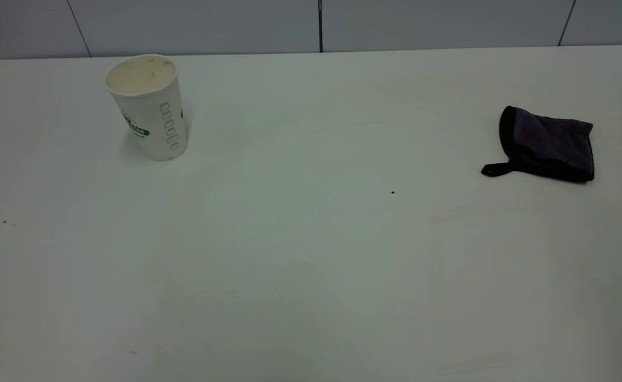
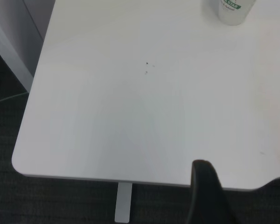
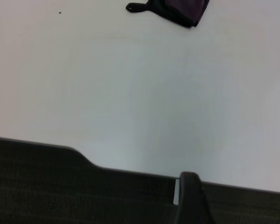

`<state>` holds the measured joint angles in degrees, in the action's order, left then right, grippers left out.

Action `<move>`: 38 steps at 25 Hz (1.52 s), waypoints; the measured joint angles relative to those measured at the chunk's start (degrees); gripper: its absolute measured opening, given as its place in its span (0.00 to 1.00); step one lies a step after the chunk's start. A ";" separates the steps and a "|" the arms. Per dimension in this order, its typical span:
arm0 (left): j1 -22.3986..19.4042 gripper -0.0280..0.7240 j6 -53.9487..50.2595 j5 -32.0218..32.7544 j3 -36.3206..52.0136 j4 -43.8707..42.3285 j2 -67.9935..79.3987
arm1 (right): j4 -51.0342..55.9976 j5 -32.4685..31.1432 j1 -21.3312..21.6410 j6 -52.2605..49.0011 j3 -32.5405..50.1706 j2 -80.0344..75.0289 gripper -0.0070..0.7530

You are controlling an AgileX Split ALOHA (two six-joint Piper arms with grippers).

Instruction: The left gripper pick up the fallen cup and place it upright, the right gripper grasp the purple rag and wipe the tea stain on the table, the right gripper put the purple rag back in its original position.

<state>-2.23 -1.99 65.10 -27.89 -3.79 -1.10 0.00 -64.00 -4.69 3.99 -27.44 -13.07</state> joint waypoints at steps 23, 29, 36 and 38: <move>0.00 0.64 0.00 0.00 0.00 0.00 0.00 | 0.00 -0.19 7.18 0.00 0.00 13.93 0.30; 0.00 0.64 0.05 0.00 0.00 0.00 0.00 | 0.00 -0.30 7.18 0.00 0.00 14.01 0.31; 0.00 0.64 0.05 0.00 0.00 0.00 0.00 | 0.00 -0.35 7.18 0.00 0.00 14.01 0.31; 0.00 0.64 0.05 0.00 0.00 0.00 0.00 | 0.00 -0.35 7.18 0.00 0.00 14.01 0.31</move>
<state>-2.23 -1.94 65.10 -27.89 -3.79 -1.10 0.00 -64.34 2.49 3.99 -27.44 0.94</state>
